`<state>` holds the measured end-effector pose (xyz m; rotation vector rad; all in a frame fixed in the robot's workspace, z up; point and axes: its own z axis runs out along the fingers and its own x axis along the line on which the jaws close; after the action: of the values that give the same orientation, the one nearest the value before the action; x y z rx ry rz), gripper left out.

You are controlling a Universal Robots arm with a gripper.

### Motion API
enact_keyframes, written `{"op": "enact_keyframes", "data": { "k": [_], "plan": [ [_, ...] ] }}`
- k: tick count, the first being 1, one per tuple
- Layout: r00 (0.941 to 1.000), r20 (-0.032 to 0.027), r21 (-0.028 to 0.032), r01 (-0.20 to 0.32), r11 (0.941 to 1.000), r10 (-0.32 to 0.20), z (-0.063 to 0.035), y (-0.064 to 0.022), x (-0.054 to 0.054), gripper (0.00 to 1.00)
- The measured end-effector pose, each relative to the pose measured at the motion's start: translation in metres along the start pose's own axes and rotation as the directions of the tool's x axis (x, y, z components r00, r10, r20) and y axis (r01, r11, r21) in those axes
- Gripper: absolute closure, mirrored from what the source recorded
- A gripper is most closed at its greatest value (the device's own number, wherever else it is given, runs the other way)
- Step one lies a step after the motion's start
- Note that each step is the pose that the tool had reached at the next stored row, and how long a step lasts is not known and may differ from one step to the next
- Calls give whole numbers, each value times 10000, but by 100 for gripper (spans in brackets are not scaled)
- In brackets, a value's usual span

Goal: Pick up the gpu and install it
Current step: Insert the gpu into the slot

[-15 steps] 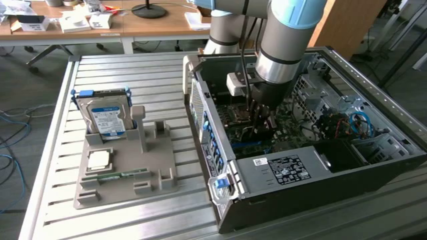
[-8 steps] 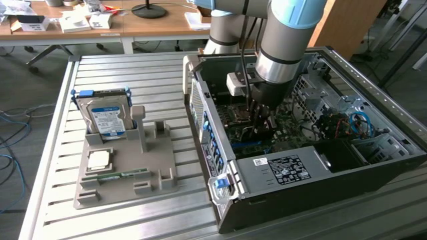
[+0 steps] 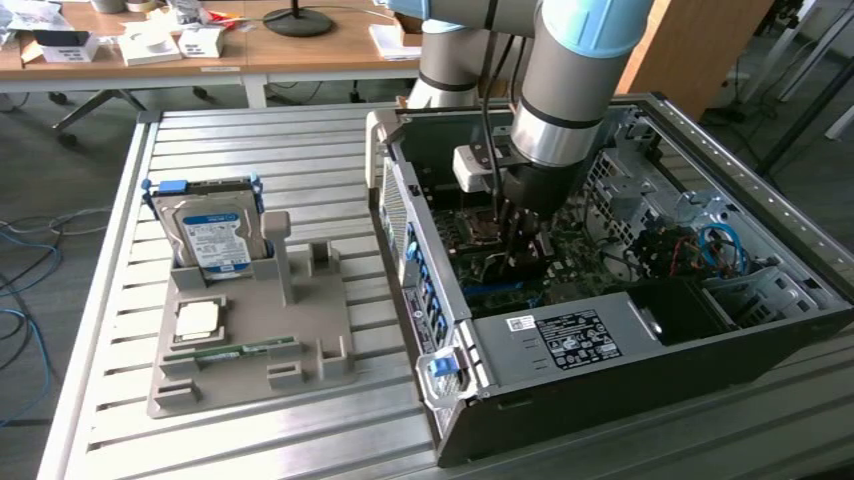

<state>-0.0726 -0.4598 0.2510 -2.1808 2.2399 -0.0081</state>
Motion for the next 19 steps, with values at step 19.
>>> {"op": "enact_keyframes", "data": {
  "k": [19],
  "plan": [
    [10000,6,214,3,9998,-3,-1,19,0,74]
  ]
}}
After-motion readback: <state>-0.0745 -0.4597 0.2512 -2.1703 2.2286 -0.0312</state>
